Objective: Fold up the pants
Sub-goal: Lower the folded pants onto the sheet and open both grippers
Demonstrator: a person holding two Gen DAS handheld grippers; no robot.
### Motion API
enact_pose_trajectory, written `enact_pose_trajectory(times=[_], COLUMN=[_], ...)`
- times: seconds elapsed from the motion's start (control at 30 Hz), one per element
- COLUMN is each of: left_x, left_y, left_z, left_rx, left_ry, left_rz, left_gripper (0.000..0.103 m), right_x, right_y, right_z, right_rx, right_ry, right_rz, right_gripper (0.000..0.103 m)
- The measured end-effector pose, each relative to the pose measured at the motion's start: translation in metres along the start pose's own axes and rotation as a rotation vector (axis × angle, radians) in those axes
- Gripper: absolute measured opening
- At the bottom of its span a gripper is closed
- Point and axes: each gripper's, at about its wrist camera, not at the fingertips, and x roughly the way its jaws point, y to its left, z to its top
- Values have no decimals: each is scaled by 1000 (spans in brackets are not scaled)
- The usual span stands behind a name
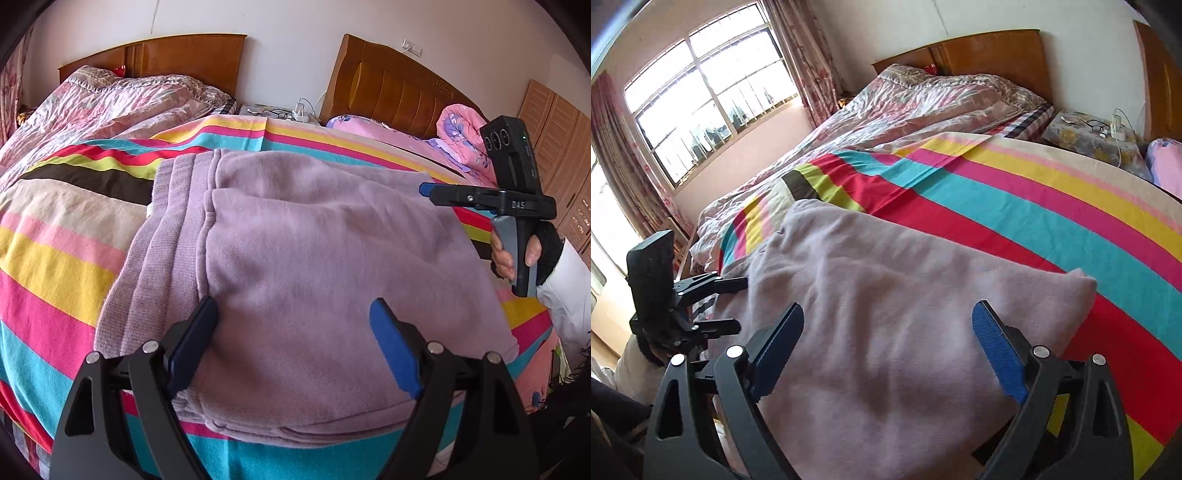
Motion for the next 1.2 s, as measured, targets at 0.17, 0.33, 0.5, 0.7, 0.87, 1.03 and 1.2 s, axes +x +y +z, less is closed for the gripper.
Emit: enact_pose_trajectory(times=[0.17, 0.33, 0.5, 0.7, 0.87, 1.03, 1.2], left_x=[5, 16, 15, 17, 17, 17, 17], left_y=[-10, -29, -28, -29, -30, -34, -37], left_z=[1, 0, -2, -2, -3, -7, -12], left_rx=[45, 123, 124, 126, 129, 138, 159], left_ry=[28, 51, 46, 39, 33, 21, -7], left_rz=[62, 141, 142, 152, 154, 162, 168], left_gripper=[86, 97, 97, 98, 98, 98, 98], right_x=[-18, -10, 3, -32, -44, -34, -14], right_y=[-28, 7, -25, -8, 69, 140, 140], right_z=[11, 14, 11, 11, -27, -81, -113], right_rx=[107, -30, 19, 70, -67, -213, -165], right_ry=[-105, -79, -26, -137, -113, -53, 17], right_rz=[-87, -70, -195, -318, -255, -331, -368], right_gripper=[90, 91, 87, 90, 90, 93, 93])
